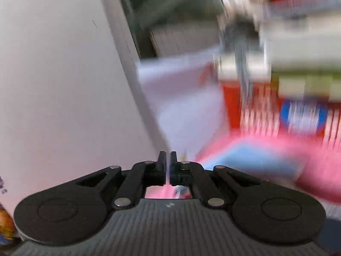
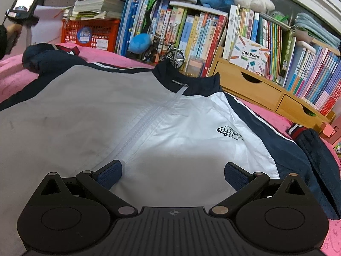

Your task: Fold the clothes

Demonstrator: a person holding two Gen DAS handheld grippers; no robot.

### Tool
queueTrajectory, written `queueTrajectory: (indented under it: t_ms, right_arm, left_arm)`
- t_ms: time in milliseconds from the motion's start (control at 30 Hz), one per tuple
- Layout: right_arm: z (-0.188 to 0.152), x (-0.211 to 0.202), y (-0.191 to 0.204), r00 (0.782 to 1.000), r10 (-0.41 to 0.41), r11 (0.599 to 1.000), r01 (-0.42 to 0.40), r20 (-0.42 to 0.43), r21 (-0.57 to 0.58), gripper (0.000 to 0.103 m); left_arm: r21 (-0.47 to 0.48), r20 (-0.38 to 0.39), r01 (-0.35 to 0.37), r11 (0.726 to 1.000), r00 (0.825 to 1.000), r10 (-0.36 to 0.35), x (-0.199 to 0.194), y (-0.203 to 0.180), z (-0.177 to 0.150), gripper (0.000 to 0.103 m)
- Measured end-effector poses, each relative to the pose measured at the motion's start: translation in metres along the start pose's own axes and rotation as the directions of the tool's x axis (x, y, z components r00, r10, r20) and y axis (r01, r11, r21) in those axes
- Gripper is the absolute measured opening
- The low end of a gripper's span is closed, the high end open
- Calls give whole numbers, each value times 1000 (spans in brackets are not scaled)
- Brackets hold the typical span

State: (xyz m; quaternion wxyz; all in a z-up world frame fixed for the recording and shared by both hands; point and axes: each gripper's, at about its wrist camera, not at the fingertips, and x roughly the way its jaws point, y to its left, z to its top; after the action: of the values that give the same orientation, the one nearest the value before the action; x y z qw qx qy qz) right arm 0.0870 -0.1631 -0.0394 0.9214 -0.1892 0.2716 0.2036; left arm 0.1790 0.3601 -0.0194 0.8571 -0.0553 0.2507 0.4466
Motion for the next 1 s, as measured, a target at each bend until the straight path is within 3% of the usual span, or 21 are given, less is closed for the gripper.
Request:
queueTrajectory:
  t_ms: [133, 200, 267, 333, 400, 467, 567, 600, 667, 700, 733, 800, 867, 933, 1000]
  right_arm:
    - [0, -1, 2, 1000, -11, 1000, 11, 6, -12, 103]
    - [-1, -1, 3, 1000, -18, 1000, 18, 9, -20, 103]
    - [0, -2, 4, 1000, -25, 999, 26, 12, -28, 103]
    - [0, -3, 6, 999, -34, 999, 34, 16, -37, 103]
    - [0, -3, 8, 999, -43, 998, 44, 21, -47, 103]
    - [0, -4, 10, 998, -52, 997, 54, 25, -58, 103]
    - [0, -6, 13, 997, -68, 995, 70, 33, -75, 103]
    - [0, -6, 14, 997, -73, 994, 76, 36, -82, 103]
    - [0, -7, 17, 996, -84, 992, 88, 42, -95, 103]
    - [0, -7, 18, 995, -89, 990, 94, 45, -101, 103]
    - [1, -7, 19, 995, -93, 990, 97, 47, -105, 103]
    - [1, -7, 19, 994, -94, 989, 99, 48, -107, 103]
    - [1, -7, 18, 994, -94, 990, 99, 47, -104, 103]
    - [1, -7, 16, 994, -94, 991, 99, 47, -94, 103]
    - [2, -8, 12, 994, -92, 992, 96, 50, -78, 103]
  left_arm:
    - [53, -19, -8, 999, 1000, 9, -14, 9, -12, 9]
    - [65, 11, 158, 985, 987, -159, -38, 1, -18, 16]
    - [160, 29, 316, 935, 945, -325, -63, -19, -24, 26]
    - [245, 1, 450, 859, 886, -464, -85, -40, -33, 30]
    - [316, -59, 561, 765, 817, -574, -104, -61, -43, 30]
    - [376, -101, 529, 761, 840, -534, -107, -80, -55, 30]
    - [399, -147, 406, 822, 913, -380, -77, -86, -64, 32]
    - [387, -129, 386, 837, 922, -366, -70, -80, -65, 33]
    - [440, -81, 235, 867, 972, -222, -62, -73, -64, 33]
    - [467, -51, 133, 874, 991, -124, -52, -71, -62, 40]
    - [464, -32, 113, 879, 993, -111, -47, -67, -59, 59]
    - [444, -47, 79, 893, 997, -64, -35, -64, -47, 79]
    - [400, -73, 60, 915, 997, -34, -37, -64, -38, 78]
    - [341, -81, 45, 939, 997, -18, -48, -62, -34, 61]
    - [309, -16, 42, 950, 999, -39, -77, -60, -28, 62]
